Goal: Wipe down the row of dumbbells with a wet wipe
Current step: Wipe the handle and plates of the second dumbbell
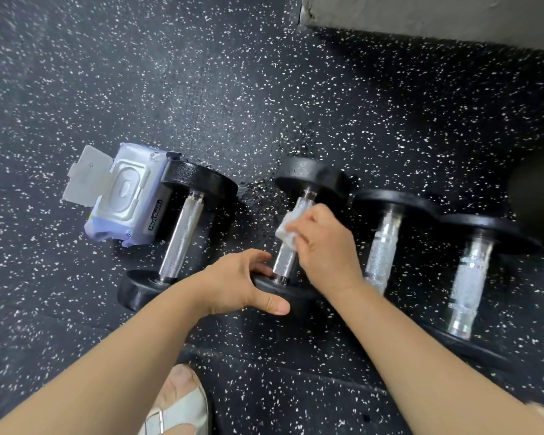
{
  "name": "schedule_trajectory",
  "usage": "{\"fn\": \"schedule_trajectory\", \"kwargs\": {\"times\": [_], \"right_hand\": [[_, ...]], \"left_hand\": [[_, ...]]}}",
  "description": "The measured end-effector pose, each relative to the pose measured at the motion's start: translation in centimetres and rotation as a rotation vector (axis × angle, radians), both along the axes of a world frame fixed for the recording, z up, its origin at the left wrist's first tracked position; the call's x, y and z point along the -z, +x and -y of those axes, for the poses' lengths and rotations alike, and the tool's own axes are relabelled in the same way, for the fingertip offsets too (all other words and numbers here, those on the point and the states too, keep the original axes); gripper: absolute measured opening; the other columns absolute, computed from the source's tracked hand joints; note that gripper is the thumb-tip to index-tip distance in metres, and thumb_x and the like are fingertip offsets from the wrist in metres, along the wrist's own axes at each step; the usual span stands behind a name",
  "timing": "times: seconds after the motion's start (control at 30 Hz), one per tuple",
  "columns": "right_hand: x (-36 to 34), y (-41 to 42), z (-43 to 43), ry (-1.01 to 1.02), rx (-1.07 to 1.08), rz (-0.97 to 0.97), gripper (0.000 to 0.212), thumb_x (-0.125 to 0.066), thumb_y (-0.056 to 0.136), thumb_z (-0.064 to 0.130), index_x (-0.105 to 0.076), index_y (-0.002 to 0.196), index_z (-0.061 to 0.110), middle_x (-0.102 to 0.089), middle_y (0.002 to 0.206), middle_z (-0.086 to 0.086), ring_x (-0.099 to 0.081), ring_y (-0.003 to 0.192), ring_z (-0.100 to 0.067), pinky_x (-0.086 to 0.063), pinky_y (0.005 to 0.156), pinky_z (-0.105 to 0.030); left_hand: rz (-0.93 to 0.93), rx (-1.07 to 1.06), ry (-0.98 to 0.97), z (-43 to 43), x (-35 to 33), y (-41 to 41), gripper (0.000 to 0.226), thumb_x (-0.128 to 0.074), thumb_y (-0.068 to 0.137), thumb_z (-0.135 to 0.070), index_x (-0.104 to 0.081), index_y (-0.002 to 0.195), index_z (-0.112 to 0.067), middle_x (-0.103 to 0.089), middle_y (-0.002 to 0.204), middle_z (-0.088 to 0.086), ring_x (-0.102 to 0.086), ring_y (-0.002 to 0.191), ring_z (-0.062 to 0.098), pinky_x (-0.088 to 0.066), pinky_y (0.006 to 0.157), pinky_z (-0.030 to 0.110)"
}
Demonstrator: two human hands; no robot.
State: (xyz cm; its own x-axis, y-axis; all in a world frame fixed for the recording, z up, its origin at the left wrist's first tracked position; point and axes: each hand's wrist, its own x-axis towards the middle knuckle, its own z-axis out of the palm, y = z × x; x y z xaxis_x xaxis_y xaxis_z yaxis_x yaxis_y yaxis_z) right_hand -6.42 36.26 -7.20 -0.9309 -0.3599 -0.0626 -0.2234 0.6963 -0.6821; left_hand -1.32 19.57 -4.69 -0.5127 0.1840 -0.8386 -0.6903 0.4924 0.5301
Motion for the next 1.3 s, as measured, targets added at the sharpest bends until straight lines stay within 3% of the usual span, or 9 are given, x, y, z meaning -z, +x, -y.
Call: {"fn": "schedule_trajectory", "kwargs": {"times": [0.17,0.47,0.6,0.7,0.8,0.93,1.03,1.17,1.3], "right_hand": [[0.2,-1.5,1.0,0.011,0.179,-0.055,0.025,-0.052,0.078,0.009,-0.073,0.091,0.011,-0.059,0.089,-0.005,-0.059,0.074,-0.024,-0.049,0.063,-0.031],[-0.7,3.2,-0.4,-0.088,-0.074,0.449,0.021,-0.063,0.082,0.006,-0.077,0.087,0.022,-0.05,0.085,0.01,-0.053,0.083,-0.011,-0.036,0.072,-0.009],[-1.2,1.7,-0.9,-0.31,0.307,0.475,0.03,-0.061,0.084,0.003,-0.073,0.091,0.029,-0.059,0.102,0.007,-0.058,0.097,-0.008,-0.043,0.089,-0.018],[-0.6,0.3,-0.8,-0.568,0.551,0.661,0.028,-0.063,0.083,0.008,-0.071,0.106,0.021,-0.068,0.111,0.003,-0.063,0.104,-0.013,-0.049,0.096,-0.031],[-0.3,-0.4,0.1,-0.665,0.718,0.678,0.026,-0.065,0.082,0.012,-0.067,0.107,0.012,-0.068,0.1,0.0,-0.064,0.088,-0.014,-0.054,0.083,-0.033],[0.0,-0.2,1.7,-0.658,0.865,0.678,0.016,-0.064,0.083,0.009,-0.066,0.079,0.024,-0.065,0.078,0.004,-0.058,0.07,-0.008,-0.05,0.065,-0.023],[0.4,-0.6,2.9,-0.658,0.984,0.734,0.015,-0.064,0.081,0.009,-0.063,0.075,0.022,-0.065,0.078,0.002,-0.062,0.076,-0.014,-0.052,0.07,-0.029],[0.5,-1.2,3.4,-0.464,0.912,0.607,0.007,-0.061,0.084,0.013,-0.066,0.08,0.017,-0.068,0.083,-0.003,-0.065,0.082,-0.022,-0.055,0.077,-0.038],[-0.2,0.5,2.6,-0.264,0.783,0.513,0.034,-0.054,0.084,0.003,-0.047,0.053,0.013,-0.048,0.054,0.001,-0.044,0.056,-0.016,-0.033,0.05,-0.026]], "left_hand": [[0.021,-0.024,0.045,0.4,0.0,-0.2,0.096,-0.089,0.062,-0.025,-0.039,0.143,-0.021,-0.059,0.121,-0.014,-0.056,0.11,0.0,-0.041,0.081,0.011],[0.02,-0.05,0.108,1.2,0.4,-0.1,0.077,-0.092,0.059,-0.022,-0.055,0.125,-0.025,-0.067,0.119,-0.01,-0.062,0.112,0.006,-0.045,0.101,0.027],[0.037,-0.055,0.093,1.4,0.4,-0.2,0.091,-0.09,0.051,-0.032,-0.05,0.132,-0.025,-0.062,0.122,-0.01,-0.059,0.114,0.006,-0.045,0.103,0.03],[0.05,-0.039,0.093,1.5,0.4,-0.3,0.102,-0.09,0.043,-0.04,-0.049,0.135,-0.025,-0.061,0.124,-0.01,-0.059,0.114,0.007,-0.045,0.104,0.032],[0.062,-0.031,0.099,1.4,0.4,-0.4,0.099,-0.09,0.048,-0.035,-0.047,0.137,-0.024,-0.06,0.125,-0.009,-0.059,0.114,0.006,-0.046,0.1,0.028],[0.066,-0.025,0.103,1.3,0.4,-0.4,0.096,-0.089,0.05,-0.033,-0.047,0.136,-0.025,-0.059,0.125,-0.009,-0.058,0.114,0.004,-0.045,0.096,0.023],[0.057,-0.024,0.098,1.3,0.6,-0.4,0.094,-0.089,0.049,-0.034,-0.048,0.133,-0.027,-0.059,0.125,-0.01,-0.058,0.113,0.002,-0.043,0.091,0.017],[0.055,-0.024,0.097,1.3,0.8,-0.4,0.092,-0.089,0.05,-0.034,-0.048,0.132,-0.028,-0.059,0.123,-0.011,-0.057,0.112,0.001,-0.041,0.088,0.013],[0.05,-0.015,0.09,1.5,0.9,-0.4,0.099,-0.091,0.042,-0.042,-0.05,0.132,-0.028,-0.06,0.123,-0.012,-0.058,0.113,0.002,-0.041,0.091,0.016]]}}
